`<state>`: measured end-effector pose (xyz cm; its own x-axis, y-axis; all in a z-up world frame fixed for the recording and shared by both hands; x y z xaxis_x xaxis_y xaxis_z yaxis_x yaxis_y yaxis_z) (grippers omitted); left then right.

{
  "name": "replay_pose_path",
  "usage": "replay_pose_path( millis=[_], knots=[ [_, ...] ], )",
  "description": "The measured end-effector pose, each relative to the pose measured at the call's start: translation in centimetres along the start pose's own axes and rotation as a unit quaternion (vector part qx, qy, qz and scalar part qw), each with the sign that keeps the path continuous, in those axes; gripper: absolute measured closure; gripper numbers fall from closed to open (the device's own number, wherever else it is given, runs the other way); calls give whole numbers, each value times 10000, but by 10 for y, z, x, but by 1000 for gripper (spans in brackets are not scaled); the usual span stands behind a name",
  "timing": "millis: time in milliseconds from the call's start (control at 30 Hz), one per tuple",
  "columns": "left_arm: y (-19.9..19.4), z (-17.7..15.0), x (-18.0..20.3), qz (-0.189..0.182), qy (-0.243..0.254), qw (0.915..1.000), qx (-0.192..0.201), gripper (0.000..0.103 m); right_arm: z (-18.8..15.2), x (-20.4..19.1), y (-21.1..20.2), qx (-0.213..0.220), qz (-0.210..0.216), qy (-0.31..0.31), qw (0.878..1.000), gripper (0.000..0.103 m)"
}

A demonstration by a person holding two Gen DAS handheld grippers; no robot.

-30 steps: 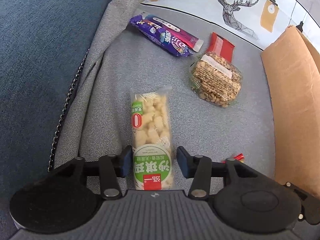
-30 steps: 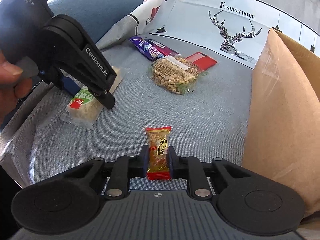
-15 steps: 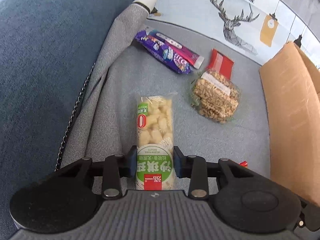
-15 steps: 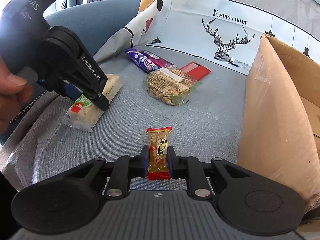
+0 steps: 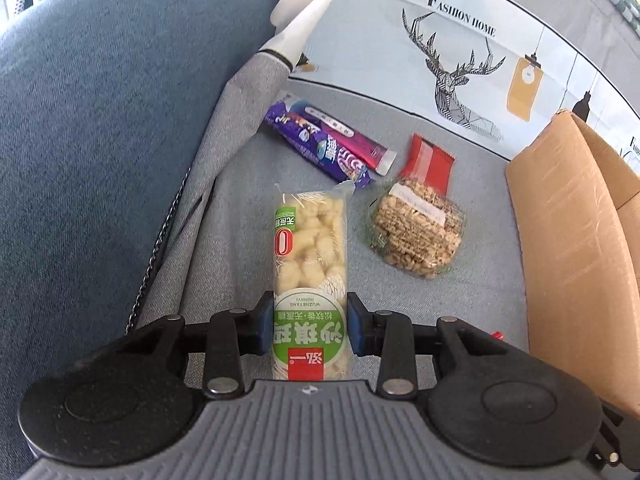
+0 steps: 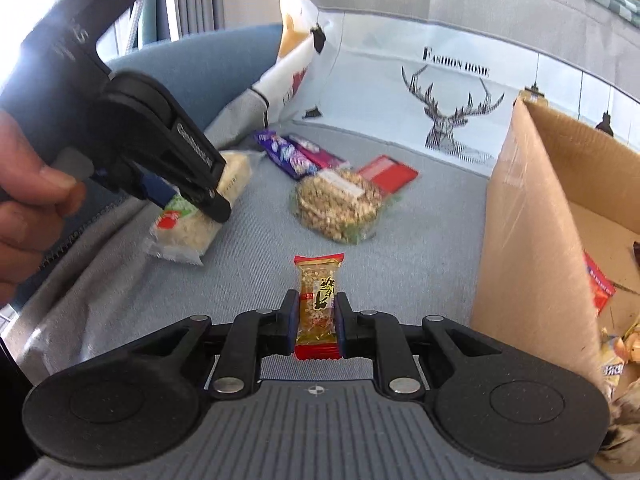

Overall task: Organize snacks
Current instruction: 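Carry the wafer stick and orange candy in both grippers over the box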

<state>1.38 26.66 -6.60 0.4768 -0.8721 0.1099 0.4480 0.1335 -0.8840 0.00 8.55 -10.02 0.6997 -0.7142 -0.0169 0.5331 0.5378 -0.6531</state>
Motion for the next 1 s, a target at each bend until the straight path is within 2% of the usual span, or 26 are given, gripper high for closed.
replay_pose_path(
  millis=[167,533,1000],
  knots=[
    [-4,1,4,-31,71,9999,144,63,3,2,-9,269,48,35,9996,84],
    [-12,8,16,-164,132,9985,507,64,9,6,-17,576,70,148,9982,84],
    [-31,18,53,-383,251,9904,1301,64,25,25,-34,1027,-40,524,9933,84]
  ],
)
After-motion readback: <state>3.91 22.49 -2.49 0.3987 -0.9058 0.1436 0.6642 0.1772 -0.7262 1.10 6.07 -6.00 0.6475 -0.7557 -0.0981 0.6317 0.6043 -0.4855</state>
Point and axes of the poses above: each gripper's, at about its wrist camera, not at the fingertips, and y roughly the way its jaws point, x to its right, z to its top, the point moved 1 cm from there along y, roughly the way its jaws point, and after that the axes turned 4 degrees about -x, right-handed, at the moved point
